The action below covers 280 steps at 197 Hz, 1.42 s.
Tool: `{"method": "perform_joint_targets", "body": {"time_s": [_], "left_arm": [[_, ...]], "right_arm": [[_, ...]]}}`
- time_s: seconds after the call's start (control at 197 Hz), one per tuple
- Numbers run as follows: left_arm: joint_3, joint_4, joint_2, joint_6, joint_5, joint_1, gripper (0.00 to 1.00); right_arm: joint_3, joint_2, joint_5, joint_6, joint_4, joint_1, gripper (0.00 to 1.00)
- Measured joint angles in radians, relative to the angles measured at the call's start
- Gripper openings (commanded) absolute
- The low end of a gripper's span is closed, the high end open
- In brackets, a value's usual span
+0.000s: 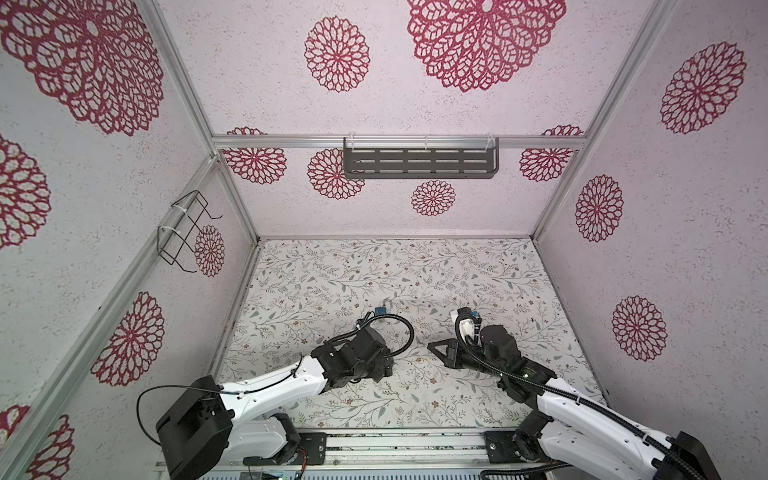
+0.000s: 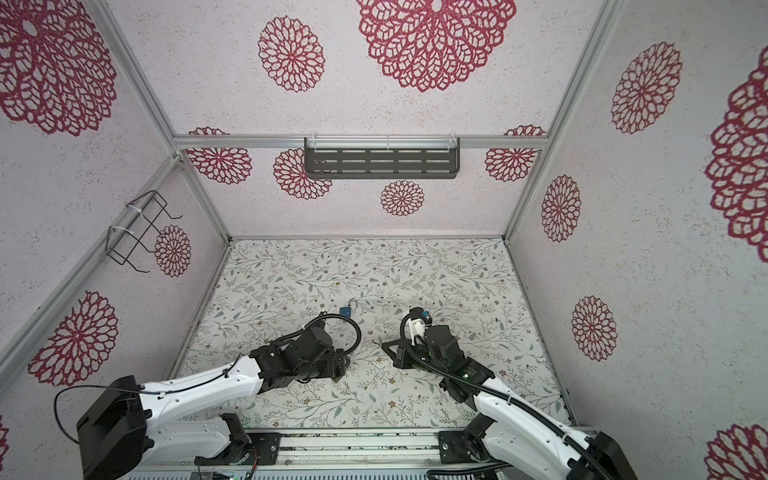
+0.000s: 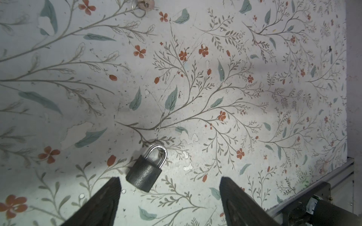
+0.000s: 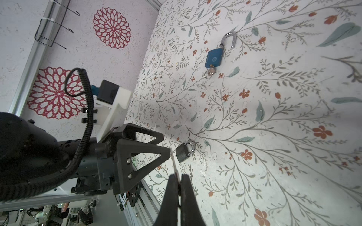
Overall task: Unlock with the key
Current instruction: 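Move the left gripper over the dark grey padlock while the right holds the key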
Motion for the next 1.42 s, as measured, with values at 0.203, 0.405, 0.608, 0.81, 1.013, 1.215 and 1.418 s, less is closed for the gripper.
{"method": "perform_joint_targets", "body": {"time_s": [0.203,0.405,0.608,0.81,1.013,1.215,1.418], "left_arm": [[0.003,0.026,0.075,-0.014,0.003,-0.01,0.83],[0.016,0.041,0.132,-0.02,0.003,-0.011,0.83],[0.016,0.043,0.15,-0.046,0.011,-0.012,0.83],[0.016,0.044,0.15,-0.075,0.013,-0.019,0.84],[0.016,0.045,0.157,-0.101,0.011,-0.034,0.85],[0.016,0.042,0.186,-0.124,0.011,-0.052,0.86],[0.018,0.039,0.187,-0.154,0.0,-0.072,0.86]], "right_arm": [[0.0,0.004,0.001,0.0,0.002,-0.003,0.0],[0.0,0.004,0.004,-0.001,0.005,-0.009,0.0],[0.0,0.011,0.003,-0.002,0.008,-0.016,0.0],[0.0,0.024,0.002,-0.003,0.008,-0.021,0.0],[0.0,0.024,-0.002,-0.003,0.013,-0.025,0.0],[0.0,0.024,-0.003,-0.003,0.019,-0.029,0.0],[0.0,0.024,-0.003,-0.004,0.021,-0.034,0.0]]}}
